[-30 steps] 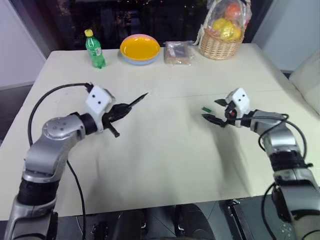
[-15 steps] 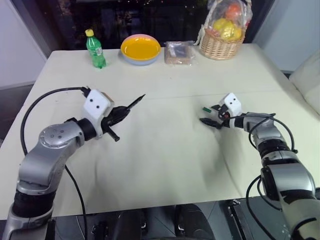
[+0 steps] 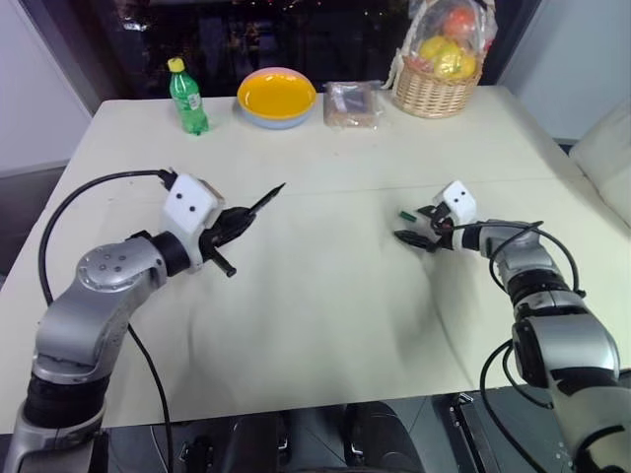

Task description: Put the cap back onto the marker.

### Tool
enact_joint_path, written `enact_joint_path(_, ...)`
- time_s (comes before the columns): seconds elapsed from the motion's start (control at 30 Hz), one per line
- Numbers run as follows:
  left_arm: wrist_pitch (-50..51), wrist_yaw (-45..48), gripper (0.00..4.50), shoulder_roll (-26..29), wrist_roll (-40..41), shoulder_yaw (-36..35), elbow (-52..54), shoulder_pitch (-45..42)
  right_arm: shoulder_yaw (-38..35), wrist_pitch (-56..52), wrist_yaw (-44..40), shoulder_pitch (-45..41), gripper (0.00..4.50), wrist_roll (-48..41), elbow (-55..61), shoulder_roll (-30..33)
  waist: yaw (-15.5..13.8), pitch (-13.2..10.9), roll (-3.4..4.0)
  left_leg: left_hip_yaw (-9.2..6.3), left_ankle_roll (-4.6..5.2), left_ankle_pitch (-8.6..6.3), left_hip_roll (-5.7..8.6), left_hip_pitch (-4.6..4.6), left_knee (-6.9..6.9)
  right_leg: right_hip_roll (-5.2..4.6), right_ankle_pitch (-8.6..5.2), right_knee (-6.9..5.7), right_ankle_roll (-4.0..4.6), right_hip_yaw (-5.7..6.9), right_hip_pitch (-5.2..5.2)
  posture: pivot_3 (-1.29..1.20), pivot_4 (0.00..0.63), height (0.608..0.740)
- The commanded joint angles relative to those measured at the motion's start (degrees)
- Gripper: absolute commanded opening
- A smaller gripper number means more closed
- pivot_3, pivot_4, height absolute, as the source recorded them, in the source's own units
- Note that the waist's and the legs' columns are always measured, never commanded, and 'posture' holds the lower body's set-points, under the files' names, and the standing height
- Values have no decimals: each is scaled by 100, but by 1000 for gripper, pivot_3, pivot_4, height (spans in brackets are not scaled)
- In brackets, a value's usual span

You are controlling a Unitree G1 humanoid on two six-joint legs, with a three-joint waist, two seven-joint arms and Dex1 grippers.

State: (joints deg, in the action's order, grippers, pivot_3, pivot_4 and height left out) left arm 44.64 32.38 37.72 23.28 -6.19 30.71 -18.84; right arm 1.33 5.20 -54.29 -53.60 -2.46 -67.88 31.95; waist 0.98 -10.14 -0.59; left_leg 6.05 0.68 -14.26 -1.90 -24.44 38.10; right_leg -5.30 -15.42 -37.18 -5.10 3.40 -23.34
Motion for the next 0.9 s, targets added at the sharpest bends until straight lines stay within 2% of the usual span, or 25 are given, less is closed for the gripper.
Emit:
enact_joint_path(0.03, -52, -52, 48, 21, 45, -84, 184, -121, -252, -239, 6, -300, 4500, -132, -70, -67, 3, 0, 0, 0, 0, 0, 0, 0, 0, 0, 0, 0, 0, 0, 0, 0, 150, 740)
enact_joint_path(0.2, -49, -99, 48, 4, 39, -77, 198, -133, -397, -533, -53, -441, 4500, -166, -167, -143, -2, 0, 0, 0, 0, 0, 0, 0, 0, 0, 0, -1, 0, 0, -1, 0, 150, 740)
enact_joint_path(0.83, -73, -132, 48, 10, 45, -26, 140, -223, -335, -494, 82, -381, 4500, 192, -246, -60, 1, 0, 0, 0, 0, 0, 1, 0, 0, -1, 0, -2, 0, 0, -1, 0, 150, 740)
enact_joint_path(0.9, -79, -120, 0, 21, 46, -39, 129, -217, -344, -505, 75, -377, 3937, 199, -248, -65, 1, 0, 0, 0, 0, 0, 1, 0, 0, -1, 0, -2, 0, 0, -1, 0, 150, 740)
